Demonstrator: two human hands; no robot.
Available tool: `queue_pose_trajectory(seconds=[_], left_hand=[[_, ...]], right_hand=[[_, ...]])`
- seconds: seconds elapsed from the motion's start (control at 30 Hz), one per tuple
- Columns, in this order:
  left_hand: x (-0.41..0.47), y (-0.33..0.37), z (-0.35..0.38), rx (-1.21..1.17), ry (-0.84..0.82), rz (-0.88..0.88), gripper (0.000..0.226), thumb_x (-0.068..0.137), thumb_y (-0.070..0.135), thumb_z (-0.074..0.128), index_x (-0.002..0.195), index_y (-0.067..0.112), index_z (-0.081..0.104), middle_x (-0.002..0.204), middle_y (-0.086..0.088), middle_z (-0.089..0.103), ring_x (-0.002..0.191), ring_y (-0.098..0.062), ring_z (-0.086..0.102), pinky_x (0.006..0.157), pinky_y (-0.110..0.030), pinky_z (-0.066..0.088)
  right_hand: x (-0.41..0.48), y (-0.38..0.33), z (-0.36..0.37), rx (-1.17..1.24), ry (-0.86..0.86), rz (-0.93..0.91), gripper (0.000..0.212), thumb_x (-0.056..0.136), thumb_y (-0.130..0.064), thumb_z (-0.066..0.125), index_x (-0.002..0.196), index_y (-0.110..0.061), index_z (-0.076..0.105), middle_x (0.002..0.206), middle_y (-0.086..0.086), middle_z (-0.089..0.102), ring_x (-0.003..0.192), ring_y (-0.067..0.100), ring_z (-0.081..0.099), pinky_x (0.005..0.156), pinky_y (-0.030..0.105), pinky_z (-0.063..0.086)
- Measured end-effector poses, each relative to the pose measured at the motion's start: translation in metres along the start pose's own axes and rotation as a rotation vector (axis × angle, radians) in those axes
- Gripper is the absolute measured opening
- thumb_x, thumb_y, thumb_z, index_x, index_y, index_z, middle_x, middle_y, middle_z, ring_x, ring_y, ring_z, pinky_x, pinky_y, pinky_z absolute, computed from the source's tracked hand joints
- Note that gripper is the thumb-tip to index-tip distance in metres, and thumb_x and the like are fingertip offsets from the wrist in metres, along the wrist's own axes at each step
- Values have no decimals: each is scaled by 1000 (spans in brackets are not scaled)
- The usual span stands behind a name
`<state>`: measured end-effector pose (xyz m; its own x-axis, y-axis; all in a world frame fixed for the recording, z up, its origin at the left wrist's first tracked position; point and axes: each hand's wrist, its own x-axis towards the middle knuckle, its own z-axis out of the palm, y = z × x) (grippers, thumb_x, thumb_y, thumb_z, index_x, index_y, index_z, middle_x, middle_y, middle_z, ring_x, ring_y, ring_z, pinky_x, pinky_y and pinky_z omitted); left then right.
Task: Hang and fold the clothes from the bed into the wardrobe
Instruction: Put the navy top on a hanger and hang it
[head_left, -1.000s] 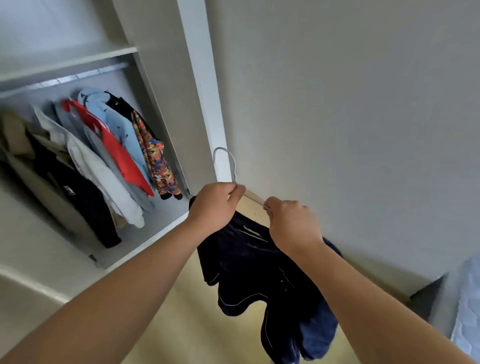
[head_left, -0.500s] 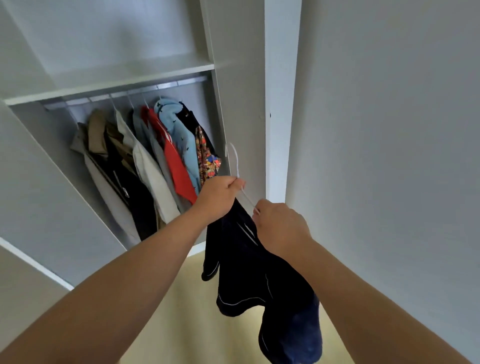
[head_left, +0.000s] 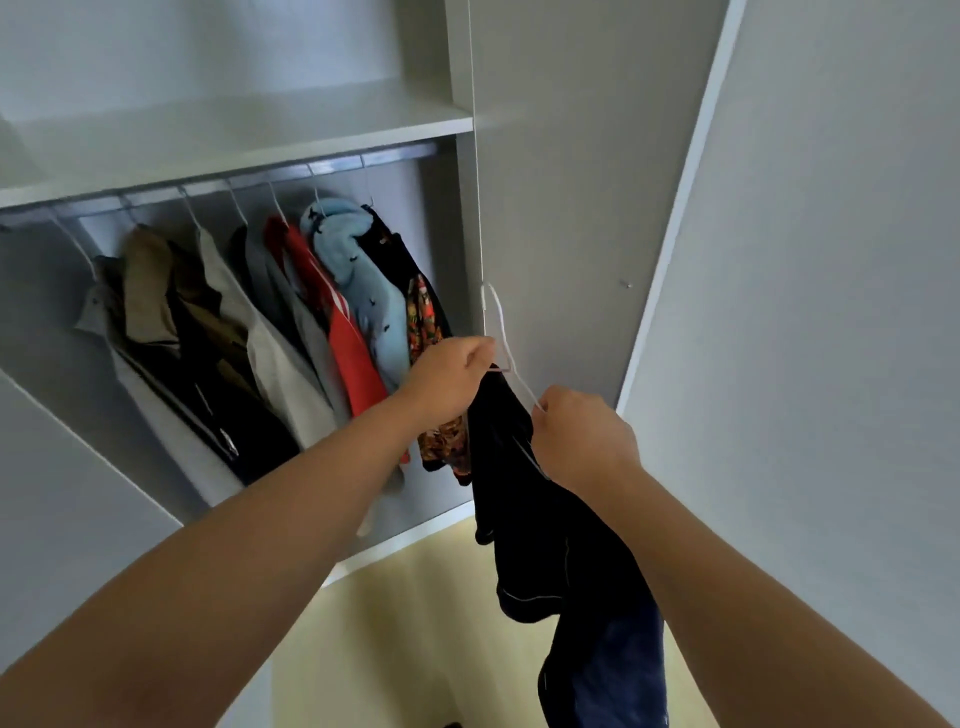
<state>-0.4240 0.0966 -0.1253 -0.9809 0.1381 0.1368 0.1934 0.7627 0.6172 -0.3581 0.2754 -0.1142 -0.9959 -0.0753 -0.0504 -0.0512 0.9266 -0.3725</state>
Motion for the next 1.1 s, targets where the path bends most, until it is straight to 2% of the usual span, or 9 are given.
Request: queue_pose_trajectory(seconds=[0.1, 0.2, 0.33, 0.5, 0.7, 0.83, 0.9, 1.03, 1.1], left_hand=[[49, -44, -18, 115, -37, 41, 36, 106, 27, 46, 128, 5, 64, 127, -15, 66, 110, -25, 61, 91, -29, 41], [98, -80, -26, 216, -89, 37, 42, 104, 22, 49, 145, 11, 53, 145, -12, 55, 132, -27, 51, 108, -32, 38], [159, -116, -26, 389, -180, 49, 47, 101, 17, 50, 148, 14, 48, 152, -9, 45, 139, -28, 42, 115, -36, 34], [229, -145, -37, 844, -255, 79, 44, 90, 16, 56, 134, 14, 56, 141, -4, 47, 132, -28, 40, 100, -42, 45], [296, -178, -43, 1104, -365, 102, 61, 94, 26, 57, 152, 15, 39, 165, -6, 20, 154, -25, 9, 123, -49, 16], [316, -209, -43, 1109, -437, 72, 52, 91, 29, 58, 142, 20, 51, 147, -4, 45, 144, -26, 28, 121, -49, 16], [325, -221, -45, 1137, -473, 58, 43, 88, 31, 58, 129, 21, 59, 131, -4, 54, 130, -26, 42, 119, -51, 19], [343, -239, -56, 1133, -474, 86, 26, 81, 39, 54, 100, 31, 69, 96, 3, 62, 99, -21, 54, 94, -45, 19], [351, -246, -62, 1113, -474, 142, 28, 85, 49, 51, 98, 34, 70, 94, 8, 67, 98, -19, 57, 88, -42, 14]], right_hand=[[43, -19, 7, -27, 18, 41, 11, 94, -19, 41, 86, -21, 48, 75, 1, 56, 63, 23, 54, 63, 34, 45], [83, -30, 11, -39, 44, 62, 13, 94, -19, 40, 85, -20, 50, 76, 2, 56, 65, 27, 56, 62, 35, 44], [139, -39, 14, -65, 65, 73, 11, 93, -20, 40, 86, -20, 48, 72, 0, 49, 63, 28, 51, 61, 35, 41], [218, -48, 14, -84, 97, 30, 9, 94, -21, 45, 85, -19, 44, 68, -2, 36, 67, 31, 45, 63, 35, 37], [295, -70, 14, -66, 93, -4, 9, 88, -14, 48, 85, -19, 41, 69, -1, 36, 68, 29, 46, 62, 34, 37], [336, -84, 13, -73, 90, 1, 3, 91, -17, 50, 93, -19, 48, 83, 4, 56, 71, 28, 48, 63, 34, 38], [355, -91, 19, -79, 103, -8, 12, 92, -19, 51, 102, -18, 58, 96, 7, 64, 76, 31, 57, 63, 34, 37], [397, -108, 42, -75, 162, -5, 23, 94, -25, 50, 109, -15, 65, 101, 10, 67, 90, 36, 68, 67, 35, 38], [415, -118, 52, -51, 183, 15, 25, 94, -25, 49, 108, -16, 67, 99, 10, 68, 88, 36, 68, 67, 35, 39]])
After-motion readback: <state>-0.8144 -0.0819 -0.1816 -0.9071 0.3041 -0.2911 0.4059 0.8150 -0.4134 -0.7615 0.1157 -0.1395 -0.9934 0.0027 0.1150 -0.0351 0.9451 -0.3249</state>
